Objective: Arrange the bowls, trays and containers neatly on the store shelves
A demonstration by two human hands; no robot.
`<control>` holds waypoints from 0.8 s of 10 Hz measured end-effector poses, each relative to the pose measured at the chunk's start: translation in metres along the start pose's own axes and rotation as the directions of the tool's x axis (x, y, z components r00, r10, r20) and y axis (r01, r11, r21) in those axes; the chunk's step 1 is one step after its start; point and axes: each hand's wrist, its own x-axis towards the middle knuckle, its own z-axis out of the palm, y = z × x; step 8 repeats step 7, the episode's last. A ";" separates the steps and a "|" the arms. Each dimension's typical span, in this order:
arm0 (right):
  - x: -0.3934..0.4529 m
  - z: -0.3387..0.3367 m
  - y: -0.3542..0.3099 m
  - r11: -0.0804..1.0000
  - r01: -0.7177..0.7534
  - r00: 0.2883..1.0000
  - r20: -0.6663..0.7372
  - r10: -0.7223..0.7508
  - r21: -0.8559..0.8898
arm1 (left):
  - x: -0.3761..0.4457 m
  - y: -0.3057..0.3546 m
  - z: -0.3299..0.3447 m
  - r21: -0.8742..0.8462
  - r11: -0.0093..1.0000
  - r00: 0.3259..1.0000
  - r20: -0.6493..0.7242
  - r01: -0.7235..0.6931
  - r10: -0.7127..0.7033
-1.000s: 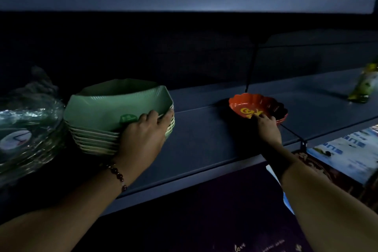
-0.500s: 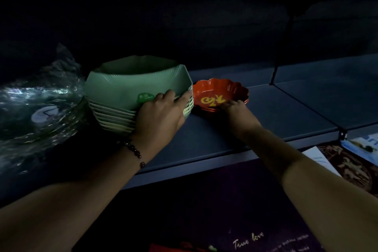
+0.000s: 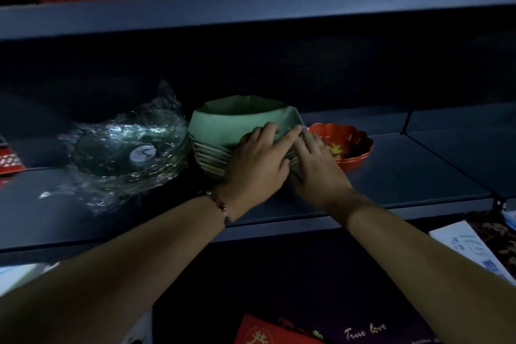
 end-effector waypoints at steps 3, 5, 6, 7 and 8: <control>0.035 -0.010 -0.076 0.961 0.155 0.979 0.165 -0.119 -0.229 | -0.122 -0.178 -0.047 0.315 0.876 0.912 0.069 0.365 -0.405; 0.047 -0.022 -0.083 0.936 0.204 0.954 0.275 -0.123 -0.286 | -0.118 -0.207 -0.065 0.227 0.949 0.933 0.237 0.218 -0.271; 0.051 -0.018 -0.084 0.951 0.124 0.952 0.305 -0.033 -0.282 | -0.105 -0.209 -0.070 0.239 0.951 0.932 0.255 0.197 -0.257; 0.044 -0.024 -0.095 0.957 0.017 0.909 0.404 0.106 -0.288 | -0.097 -0.190 -0.086 0.228 0.953 0.907 0.326 0.198 -0.267; 0.044 -0.024 -0.095 0.957 0.017 0.909 0.404 0.106 -0.288 | -0.097 -0.190 -0.086 0.228 0.953 0.907 0.326 0.198 -0.267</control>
